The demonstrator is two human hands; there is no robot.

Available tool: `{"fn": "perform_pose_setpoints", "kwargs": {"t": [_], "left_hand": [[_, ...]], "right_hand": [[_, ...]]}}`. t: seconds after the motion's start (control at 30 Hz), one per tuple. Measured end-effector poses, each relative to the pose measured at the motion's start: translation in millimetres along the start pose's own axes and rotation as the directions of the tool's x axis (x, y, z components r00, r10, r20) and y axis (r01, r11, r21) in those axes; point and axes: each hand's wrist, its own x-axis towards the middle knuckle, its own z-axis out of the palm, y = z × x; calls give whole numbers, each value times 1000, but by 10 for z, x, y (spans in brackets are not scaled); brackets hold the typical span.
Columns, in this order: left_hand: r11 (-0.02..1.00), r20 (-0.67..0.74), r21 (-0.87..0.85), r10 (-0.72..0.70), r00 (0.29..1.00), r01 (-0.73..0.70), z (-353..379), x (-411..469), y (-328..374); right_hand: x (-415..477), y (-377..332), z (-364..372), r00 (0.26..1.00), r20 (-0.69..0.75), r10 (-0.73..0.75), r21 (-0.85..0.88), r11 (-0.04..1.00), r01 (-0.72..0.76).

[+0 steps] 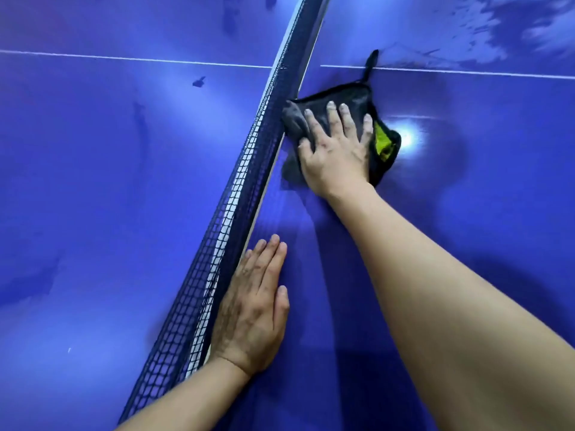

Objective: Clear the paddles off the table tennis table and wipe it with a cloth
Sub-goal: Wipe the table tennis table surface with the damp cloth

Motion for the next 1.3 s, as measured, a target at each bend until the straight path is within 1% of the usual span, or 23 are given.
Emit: {"fn": "perform_pose_setpoints", "kwargs": {"t": [0.1, 0.17, 0.23, 0.3, 0.37, 0.43, 0.5, 0.57, 0.63, 0.7, 0.73, 0.83, 0.93, 1.03, 1.13, 1.3], "left_hand": [[1000, -14, 17, -14, 1000, 14, 9, -18, 4], [1000, -31, 25, 9, 999, -8, 8, -10, 26], [998, -44, 57, 17, 999, -14, -14, -30, 61], [997, -51, 69, -39, 998, 43, -38, -86, 120], [994, -23, 62, -88, 996, 90, -68, -316, 206], [997, 9, 80, -12, 1000, 11, -34, -672, 297], [992, 63, 91, 77, 995, -82, -36, -1068, 339], [989, 100, 111, 88, 991, -99, -42, -1346, 301], [986, 120, 130, 85, 989, -101, -47, -1487, 247], [984, 124, 136, 101, 987, -118, -64, -1531, 225], [983, 125, 133, 110, 986, -126, -51, -1531, 222], [985, 109, 121, 114, 988, -127, 36, -1515, 197], [986, 98, 118, 111, 989, -122, 82, -1536, 170], [983, 75, 133, 117, 990, -127, 110, -1546, 182], [981, 67, 136, 127, 990, -136, 93, -1519, 185], [984, 62, 136, 111, 992, -119, 93, -1530, 186]], "right_hand": [[-591, -42, -10, 998, 6, -56, 21, 998, 56], [-943, 1, -18, 999, -5, -38, 16, 999, 38], [-1311, 89, -46, 998, -30, 47, 12, 999, -47], [-1710, 206, -91, 984, -57, 169, 7, 986, -169], [-2161, 274, -164, 965, -62, 253, -7, 967, -254], [-2600, 286, -217, 955, -54, 291, -36, 955, -293], [-3033, 259, -259, 968, -34, 247, -124, 960, -249], [-3346, 287, -321, 990, 14, 138, -194, 972, -132], [-3483, 402, -403, 997, 67, 34, -230, 973, -18], [-3409, 490, -474, 995, 100, -2, -236, 971, 26], [-3311, 512, -471, 996, 91, 13, -227, 974, 8], [-2773, 545, -390, 993, -5, 118, -183, 976, -117], [-2031, 657, -343, 986, -29, 167, -178, 969, -169], [-1188, 737, -302, 992, 6, 128, -149, 981, -126], [-578, 765, -276, 998, 8, 59, -151, 987, -57], [-55, 504, -226, 999, 40, 8, -136, 991, -2]]}}
